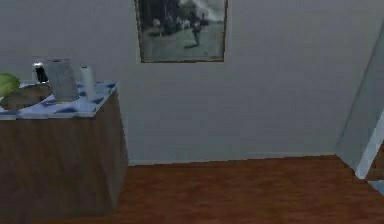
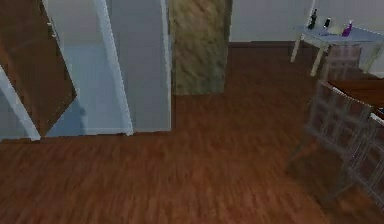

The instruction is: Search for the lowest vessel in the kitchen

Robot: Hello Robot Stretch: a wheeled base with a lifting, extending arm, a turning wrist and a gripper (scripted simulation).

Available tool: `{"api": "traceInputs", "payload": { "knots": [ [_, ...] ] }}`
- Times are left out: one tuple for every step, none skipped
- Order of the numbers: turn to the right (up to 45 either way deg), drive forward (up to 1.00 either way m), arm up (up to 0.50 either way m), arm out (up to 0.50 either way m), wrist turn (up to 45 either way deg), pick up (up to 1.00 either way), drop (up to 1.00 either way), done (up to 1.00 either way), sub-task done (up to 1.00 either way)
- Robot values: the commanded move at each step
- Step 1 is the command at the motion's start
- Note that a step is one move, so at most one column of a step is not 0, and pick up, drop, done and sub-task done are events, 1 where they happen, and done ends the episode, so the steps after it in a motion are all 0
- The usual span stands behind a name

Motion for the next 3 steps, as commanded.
{"api": "traceInputs", "payload": {
  "knots": [
    [0.0,0.15,0.00,0.00,0.0,0.00,0.00,0.00,0.00],
    [-45.0,0.00,0.00,0.00,0.0,0.00,0.00,0.00,0.00],
    [-24.0,0.00,0.00,0.00,0.0,0.00,0.00,0.00,0.00]
  ]
}}
